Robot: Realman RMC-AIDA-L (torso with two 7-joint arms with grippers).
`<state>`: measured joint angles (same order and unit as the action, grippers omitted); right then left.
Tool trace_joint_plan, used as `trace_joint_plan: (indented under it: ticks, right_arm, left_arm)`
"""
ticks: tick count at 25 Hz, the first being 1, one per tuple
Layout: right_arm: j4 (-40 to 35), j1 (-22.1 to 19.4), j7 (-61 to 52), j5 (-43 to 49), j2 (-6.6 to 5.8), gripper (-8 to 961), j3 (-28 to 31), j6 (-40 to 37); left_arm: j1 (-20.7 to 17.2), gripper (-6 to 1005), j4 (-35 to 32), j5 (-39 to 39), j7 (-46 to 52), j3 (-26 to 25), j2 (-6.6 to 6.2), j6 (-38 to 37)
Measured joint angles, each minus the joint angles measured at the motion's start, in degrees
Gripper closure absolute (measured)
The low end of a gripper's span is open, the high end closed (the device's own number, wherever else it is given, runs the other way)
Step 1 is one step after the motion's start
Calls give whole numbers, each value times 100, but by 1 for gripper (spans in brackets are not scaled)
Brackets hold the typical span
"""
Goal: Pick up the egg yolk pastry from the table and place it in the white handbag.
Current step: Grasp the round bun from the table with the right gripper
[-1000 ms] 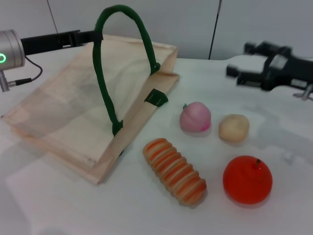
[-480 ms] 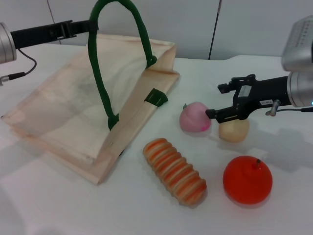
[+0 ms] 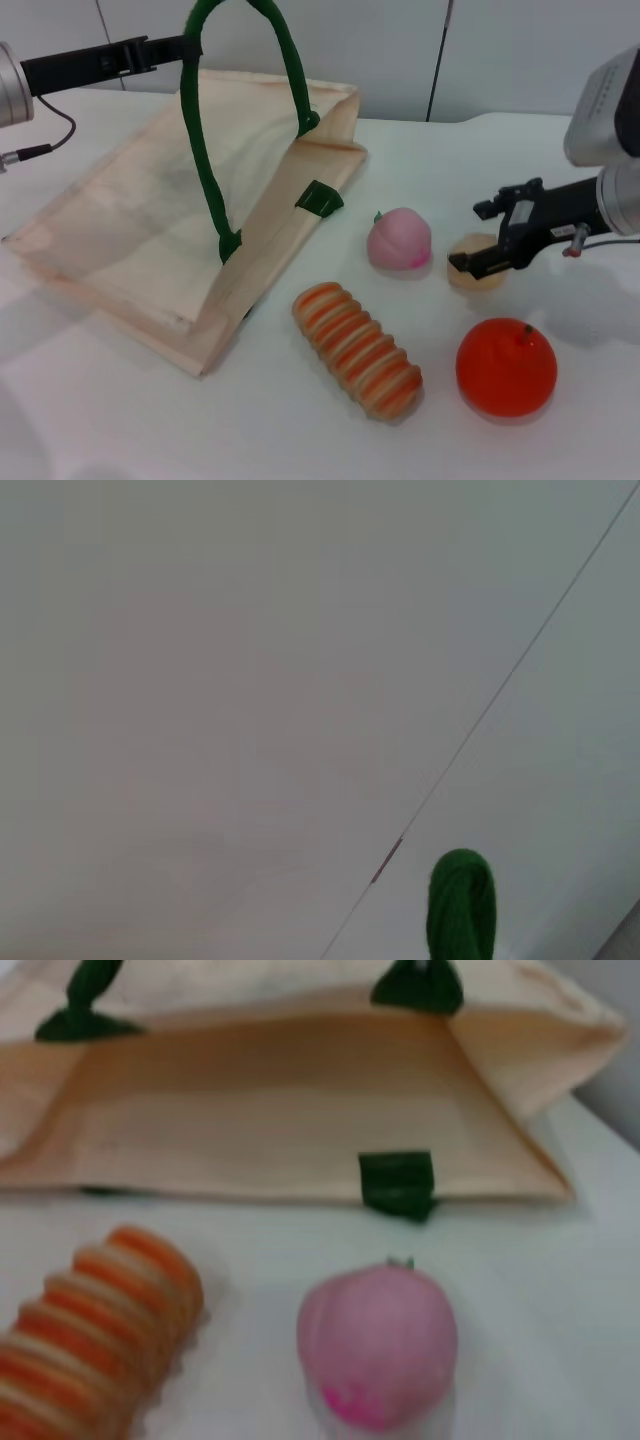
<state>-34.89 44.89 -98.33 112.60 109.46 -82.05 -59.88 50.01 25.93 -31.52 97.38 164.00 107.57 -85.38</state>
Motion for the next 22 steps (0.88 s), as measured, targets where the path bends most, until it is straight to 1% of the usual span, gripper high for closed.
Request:
trace_joint_plan:
  ticks: [5,10,15,22]
  right_arm:
    - [-3,29,-15,581,161,68,434,-78]
    - [0,94,-99,1098,286,68,693,-78]
    - [35,157,-275,1491,357,69,707,-56]
    - [60,194,-323,1750,453,67,717,-85]
  left_arm:
    - [20,877,-10,-3,-1,0,0,-2]
    - [35,878,-18,-4,3,0,1,-5]
    - [52,878,-31,-4,8,0,0,-5]
    - [56,878,-33,-4,16,0,0,-4]
